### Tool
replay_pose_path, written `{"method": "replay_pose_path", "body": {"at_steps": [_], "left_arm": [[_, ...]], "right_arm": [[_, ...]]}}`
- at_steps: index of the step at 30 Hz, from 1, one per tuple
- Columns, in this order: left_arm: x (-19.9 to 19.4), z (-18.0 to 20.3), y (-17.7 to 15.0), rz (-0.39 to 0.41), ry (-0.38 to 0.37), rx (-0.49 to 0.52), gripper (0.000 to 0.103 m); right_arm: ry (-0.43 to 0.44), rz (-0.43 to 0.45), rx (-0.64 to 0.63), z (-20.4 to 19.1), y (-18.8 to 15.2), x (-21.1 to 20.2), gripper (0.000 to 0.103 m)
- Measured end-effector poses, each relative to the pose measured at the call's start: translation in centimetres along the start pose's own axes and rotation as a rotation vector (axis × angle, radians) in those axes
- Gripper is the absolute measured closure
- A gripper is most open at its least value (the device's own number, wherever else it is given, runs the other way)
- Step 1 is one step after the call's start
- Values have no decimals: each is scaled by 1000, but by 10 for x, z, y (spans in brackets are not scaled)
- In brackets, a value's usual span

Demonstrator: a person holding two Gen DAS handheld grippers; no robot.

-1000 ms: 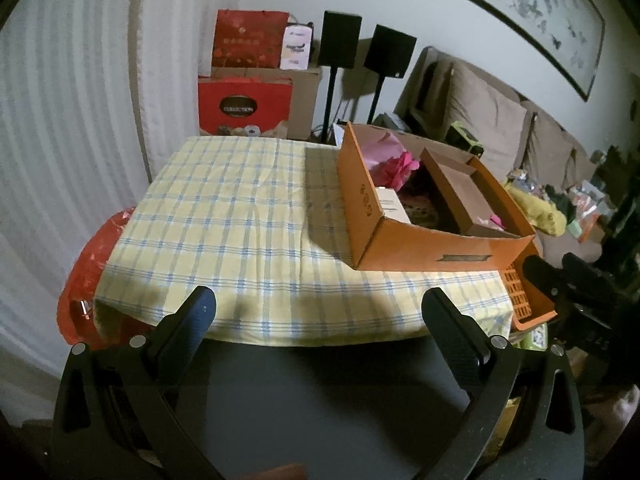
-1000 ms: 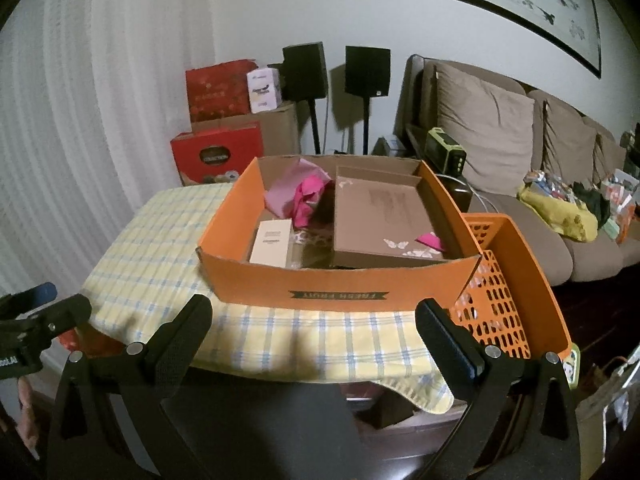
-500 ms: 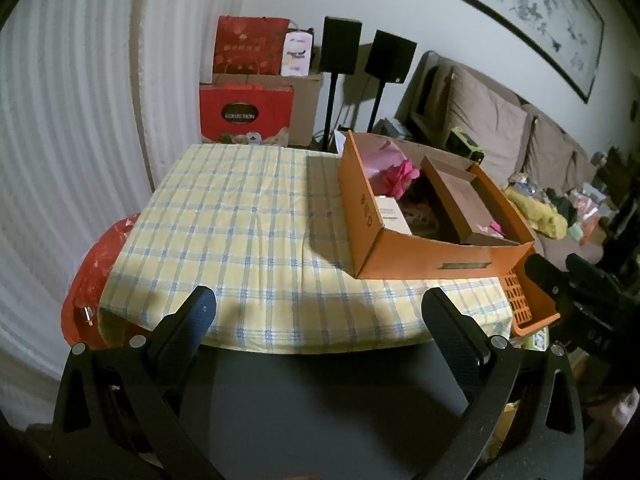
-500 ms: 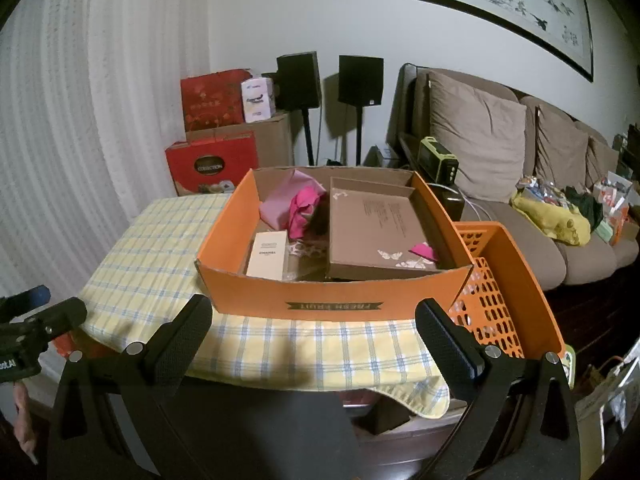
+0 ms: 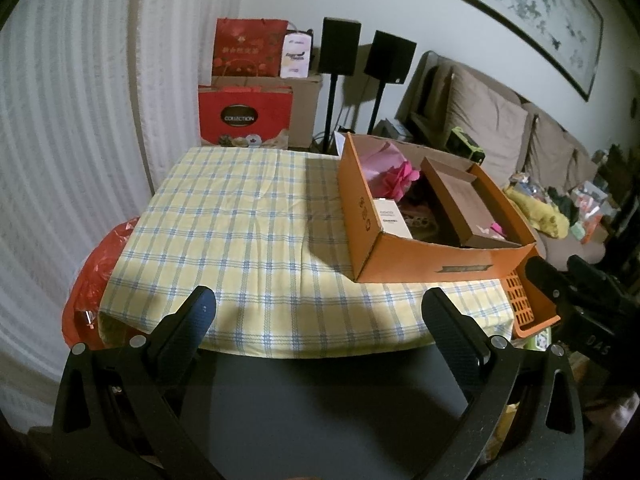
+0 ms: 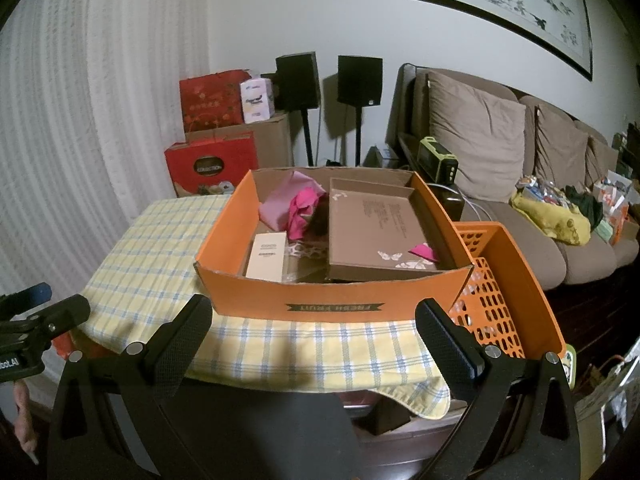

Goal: Organize objects

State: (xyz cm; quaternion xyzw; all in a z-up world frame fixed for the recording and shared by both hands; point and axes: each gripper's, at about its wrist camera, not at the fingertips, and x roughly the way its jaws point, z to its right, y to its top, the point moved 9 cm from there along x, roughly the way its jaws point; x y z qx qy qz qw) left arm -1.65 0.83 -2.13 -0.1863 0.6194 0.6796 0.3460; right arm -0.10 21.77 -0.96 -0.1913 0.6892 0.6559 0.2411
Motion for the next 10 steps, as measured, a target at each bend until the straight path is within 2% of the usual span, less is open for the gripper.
{"method": "replay_pose_path", "body": {"at_steps": [10], "left_arm": [[0, 0, 2, 11, 9, 3, 0]], "right_arm": [[-1, 2, 6, 1, 1, 0, 1]]}}
